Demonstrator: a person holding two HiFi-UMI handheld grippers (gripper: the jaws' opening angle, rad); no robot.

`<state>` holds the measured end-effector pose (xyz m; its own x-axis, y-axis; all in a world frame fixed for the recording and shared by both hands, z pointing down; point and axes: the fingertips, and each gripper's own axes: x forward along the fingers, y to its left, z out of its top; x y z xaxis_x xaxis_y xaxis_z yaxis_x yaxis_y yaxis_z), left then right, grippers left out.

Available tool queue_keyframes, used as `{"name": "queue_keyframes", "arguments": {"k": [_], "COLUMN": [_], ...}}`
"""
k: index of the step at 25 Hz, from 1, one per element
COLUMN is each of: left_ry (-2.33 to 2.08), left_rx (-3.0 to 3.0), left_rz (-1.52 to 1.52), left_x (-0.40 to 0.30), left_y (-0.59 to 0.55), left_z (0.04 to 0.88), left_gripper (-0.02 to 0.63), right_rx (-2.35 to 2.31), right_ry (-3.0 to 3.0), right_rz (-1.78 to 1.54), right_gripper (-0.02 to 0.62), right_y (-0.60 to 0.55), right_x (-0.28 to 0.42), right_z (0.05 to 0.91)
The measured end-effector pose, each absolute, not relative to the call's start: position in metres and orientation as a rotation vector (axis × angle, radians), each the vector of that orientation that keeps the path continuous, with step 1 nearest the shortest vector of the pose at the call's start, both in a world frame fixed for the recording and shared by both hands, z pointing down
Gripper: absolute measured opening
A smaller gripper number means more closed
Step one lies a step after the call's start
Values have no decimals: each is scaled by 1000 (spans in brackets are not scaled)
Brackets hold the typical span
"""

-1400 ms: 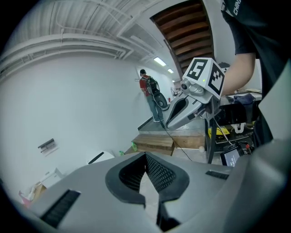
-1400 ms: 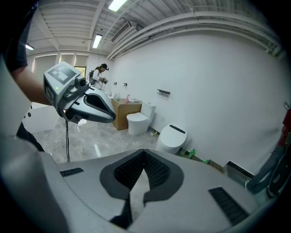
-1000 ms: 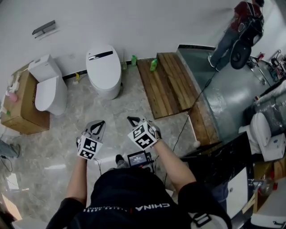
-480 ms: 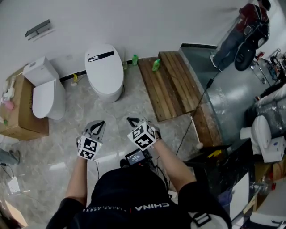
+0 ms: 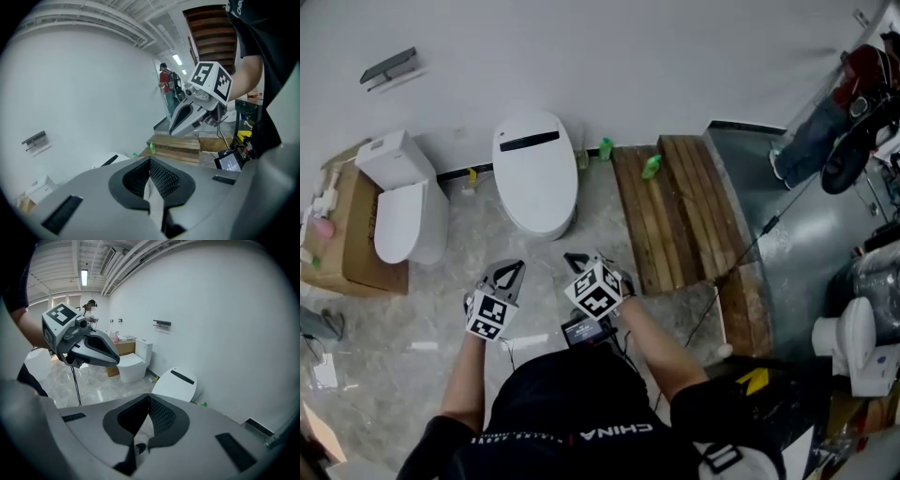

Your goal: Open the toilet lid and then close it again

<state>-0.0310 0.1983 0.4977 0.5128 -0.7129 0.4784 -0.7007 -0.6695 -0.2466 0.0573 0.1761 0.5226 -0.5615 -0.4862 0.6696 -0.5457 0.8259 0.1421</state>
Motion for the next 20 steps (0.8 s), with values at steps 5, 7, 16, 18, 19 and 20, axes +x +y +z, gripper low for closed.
{"name": "queue_keyframes", "arguments": {"k": [5, 7, 16, 18, 19, 20], "left_ry": [1367, 1414, 1491, 1500, 1506, 1507], "left_rx": [-2682, -2661, -2639, -2641, -2644, -2648], "left_rz": [-873, -879, -918, -927, -925, -920], "left_x": [-29, -31, -39, -45, -49, -53], "left_y": [117, 89, 13, 4, 0, -5], "left_z": [480, 477, 477, 480, 481, 482], "left_gripper": [9, 9, 9, 9, 10, 9], "right_rx": [651, 621, 541, 541, 539, 537], "right_ry": [-2300, -2313, -2342, -2344, -2343, -2341], "right_rz": [81, 69, 99, 112, 116, 119], "right_gripper": [14, 14, 14, 14, 14, 14], "right_y": [91, 61, -21, -30, -33, -37], "right_x": [51, 49, 42, 37, 34, 29], "right_z": [512, 510, 517, 518, 519, 520]}}
